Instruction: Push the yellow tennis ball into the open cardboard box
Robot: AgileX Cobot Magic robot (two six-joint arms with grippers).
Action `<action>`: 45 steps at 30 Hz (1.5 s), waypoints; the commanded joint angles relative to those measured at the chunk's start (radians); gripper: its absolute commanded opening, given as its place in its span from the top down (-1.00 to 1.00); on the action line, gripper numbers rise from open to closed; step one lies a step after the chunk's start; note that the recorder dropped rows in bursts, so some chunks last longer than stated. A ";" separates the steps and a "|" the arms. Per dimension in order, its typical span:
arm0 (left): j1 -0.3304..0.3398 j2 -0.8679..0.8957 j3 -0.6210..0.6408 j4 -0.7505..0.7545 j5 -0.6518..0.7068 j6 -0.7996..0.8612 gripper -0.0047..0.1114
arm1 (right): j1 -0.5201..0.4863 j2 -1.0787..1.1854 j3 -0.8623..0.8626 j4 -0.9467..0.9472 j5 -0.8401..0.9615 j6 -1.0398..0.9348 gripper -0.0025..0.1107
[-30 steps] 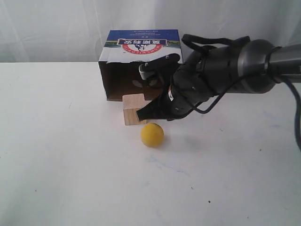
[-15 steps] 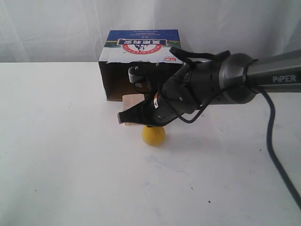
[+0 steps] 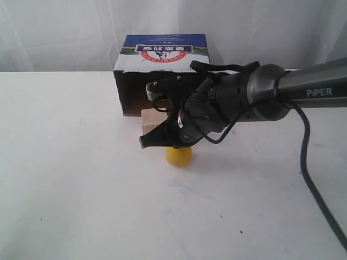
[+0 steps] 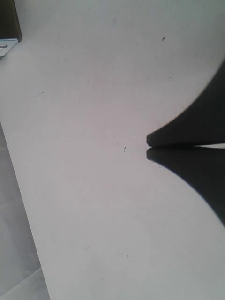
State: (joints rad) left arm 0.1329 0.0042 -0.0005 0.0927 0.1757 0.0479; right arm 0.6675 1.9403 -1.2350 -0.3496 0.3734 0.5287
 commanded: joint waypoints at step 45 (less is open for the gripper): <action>-0.006 -0.004 0.000 -0.003 -0.004 0.001 0.92 | -0.071 -0.125 -0.066 0.155 0.111 -0.114 0.96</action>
State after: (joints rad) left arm 0.1329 0.0042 -0.0005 0.0927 0.1757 0.0479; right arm 0.5782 1.8121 -1.3039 -0.3272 0.4570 0.5568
